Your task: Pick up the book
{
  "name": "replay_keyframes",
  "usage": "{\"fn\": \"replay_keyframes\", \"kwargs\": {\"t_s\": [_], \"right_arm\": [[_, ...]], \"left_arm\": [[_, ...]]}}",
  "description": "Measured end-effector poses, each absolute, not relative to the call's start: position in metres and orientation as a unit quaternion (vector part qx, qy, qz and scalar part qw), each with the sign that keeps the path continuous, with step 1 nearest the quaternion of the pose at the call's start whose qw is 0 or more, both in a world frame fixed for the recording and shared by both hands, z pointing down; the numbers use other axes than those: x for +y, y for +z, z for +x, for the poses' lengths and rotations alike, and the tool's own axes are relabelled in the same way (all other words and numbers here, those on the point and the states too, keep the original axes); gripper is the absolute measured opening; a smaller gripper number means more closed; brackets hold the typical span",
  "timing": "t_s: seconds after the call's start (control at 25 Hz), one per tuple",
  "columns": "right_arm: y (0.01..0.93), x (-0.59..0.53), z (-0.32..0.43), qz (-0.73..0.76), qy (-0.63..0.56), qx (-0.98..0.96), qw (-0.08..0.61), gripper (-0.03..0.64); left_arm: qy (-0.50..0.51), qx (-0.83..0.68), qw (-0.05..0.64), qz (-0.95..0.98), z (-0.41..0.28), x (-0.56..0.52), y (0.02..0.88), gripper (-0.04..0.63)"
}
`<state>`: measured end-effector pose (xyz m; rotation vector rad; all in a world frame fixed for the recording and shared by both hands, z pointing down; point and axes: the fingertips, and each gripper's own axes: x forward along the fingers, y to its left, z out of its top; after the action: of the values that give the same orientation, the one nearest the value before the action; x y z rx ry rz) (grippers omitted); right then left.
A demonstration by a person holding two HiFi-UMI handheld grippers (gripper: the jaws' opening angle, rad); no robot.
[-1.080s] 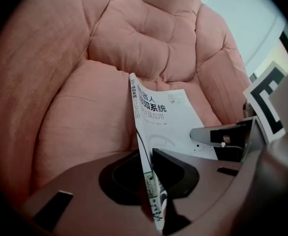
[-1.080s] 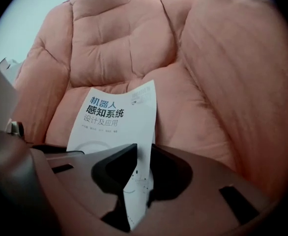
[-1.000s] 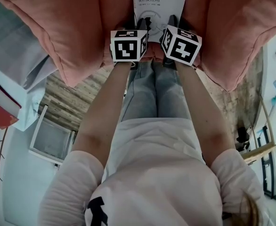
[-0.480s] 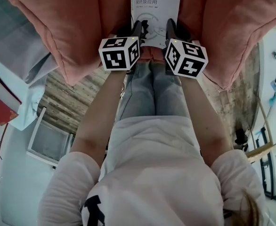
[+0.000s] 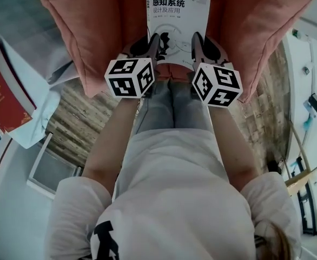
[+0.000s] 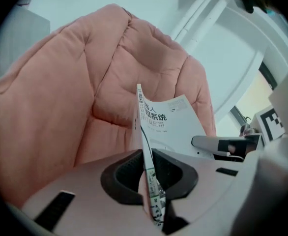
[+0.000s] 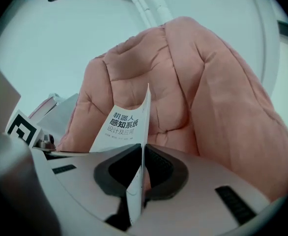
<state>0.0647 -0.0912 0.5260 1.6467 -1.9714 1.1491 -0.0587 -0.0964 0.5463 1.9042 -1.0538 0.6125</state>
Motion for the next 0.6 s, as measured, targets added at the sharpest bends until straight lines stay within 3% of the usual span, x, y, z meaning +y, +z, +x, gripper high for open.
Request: {"fn": "replay_keyframes", "kwargs": {"t_s": [0.6], "right_arm": [[0.383, -0.128, 0.068, 0.577, 0.305, -0.753, 0.077, 0.046]], "left_arm": [[0.146, -0.439, 0.342, 0.818, -0.058, -0.134, 0.404, 0.051]]}}
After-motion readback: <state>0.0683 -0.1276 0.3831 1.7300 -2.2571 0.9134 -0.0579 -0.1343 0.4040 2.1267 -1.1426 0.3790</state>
